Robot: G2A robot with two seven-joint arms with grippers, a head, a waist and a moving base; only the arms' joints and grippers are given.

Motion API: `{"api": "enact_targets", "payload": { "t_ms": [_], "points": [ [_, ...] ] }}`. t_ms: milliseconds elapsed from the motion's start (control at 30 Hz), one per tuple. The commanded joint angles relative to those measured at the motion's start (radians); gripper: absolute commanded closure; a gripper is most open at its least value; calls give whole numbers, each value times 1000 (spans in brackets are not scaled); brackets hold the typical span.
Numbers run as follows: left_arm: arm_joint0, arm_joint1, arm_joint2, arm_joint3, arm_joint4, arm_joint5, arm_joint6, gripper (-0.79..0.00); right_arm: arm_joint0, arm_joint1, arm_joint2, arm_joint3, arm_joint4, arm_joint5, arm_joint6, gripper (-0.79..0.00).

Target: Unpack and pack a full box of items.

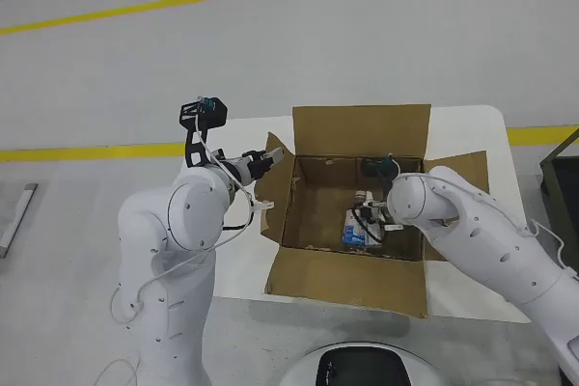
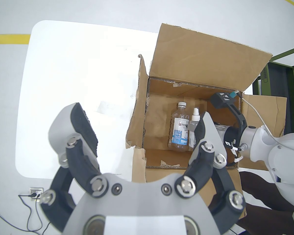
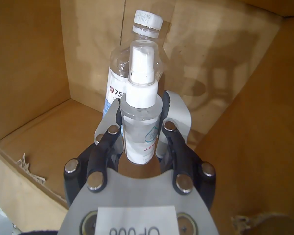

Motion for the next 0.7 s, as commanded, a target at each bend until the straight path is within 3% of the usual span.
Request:
{"api": "enact_targets", "payload": {
  "t_ms": [0,233,400,667],
  "points": [
    [0,0,0,0,0,0,0,-785,6,-7,-11,12,7,6,-6,0],
    [0,0,0,0,0,0,0,-785,25,-32,-41,57,32,6,-26,0],
    [0,0,0,0,0,0,0,-785,23,-51,-22,36,119,-46,-113,0],
    [0,0,0,0,0,0,0,-785,1,-45,19,36,110,-52,-133,0]
  ]
}}
